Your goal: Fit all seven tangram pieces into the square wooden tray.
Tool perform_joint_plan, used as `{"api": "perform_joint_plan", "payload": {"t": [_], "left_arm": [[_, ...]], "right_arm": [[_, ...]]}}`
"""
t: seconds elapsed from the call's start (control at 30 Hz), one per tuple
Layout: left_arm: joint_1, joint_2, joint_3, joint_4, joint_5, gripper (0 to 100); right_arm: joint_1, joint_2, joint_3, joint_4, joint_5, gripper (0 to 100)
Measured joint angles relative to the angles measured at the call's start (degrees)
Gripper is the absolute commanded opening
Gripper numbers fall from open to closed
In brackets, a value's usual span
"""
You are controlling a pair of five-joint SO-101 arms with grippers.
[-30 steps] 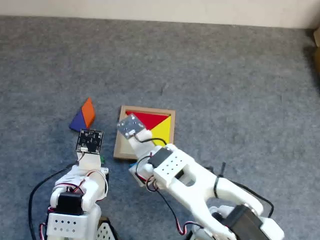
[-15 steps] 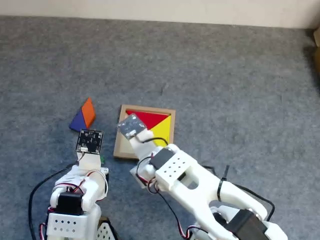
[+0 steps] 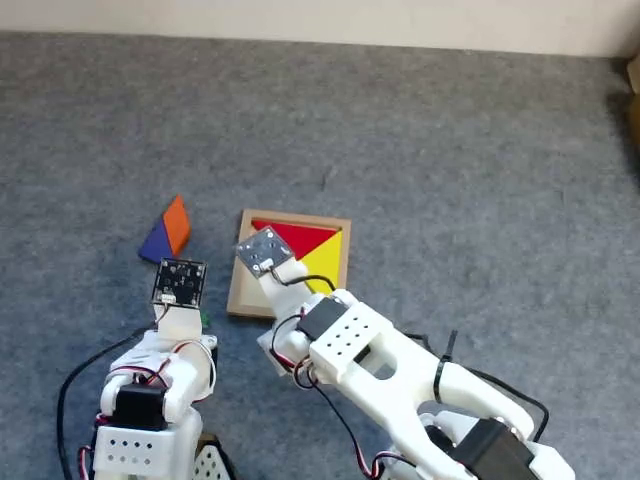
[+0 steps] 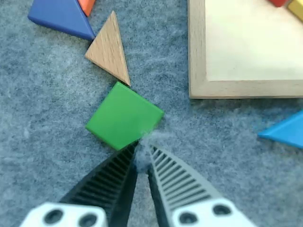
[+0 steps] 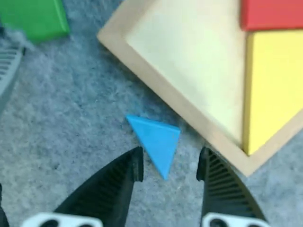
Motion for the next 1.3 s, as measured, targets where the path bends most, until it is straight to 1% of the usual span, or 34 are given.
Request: {"api": "perform_joint_plan", "payload": {"t": [0.37,0.47,0.67,1.3], "left_arm": [[0.0,0.0,0.0,0.0,0.0,0],[0.0,0.0,0.0,0.0,0.0,0],[0.0,0.0,0.0,0.0,0.0,0],[0.0,0.0,0.0,0.0,0.0,0]], "right_arm": [[-0.79,0.26,0.0,-0.97,2.37,18.8],[-2.37,4.04,0.0,-0.97,2.37,18.8],[-2.73,10.99,-3.78,-0.88,2.46,18.8],[-2.73,12.4,-7.21,-1.05,2.55,18.9]]}}
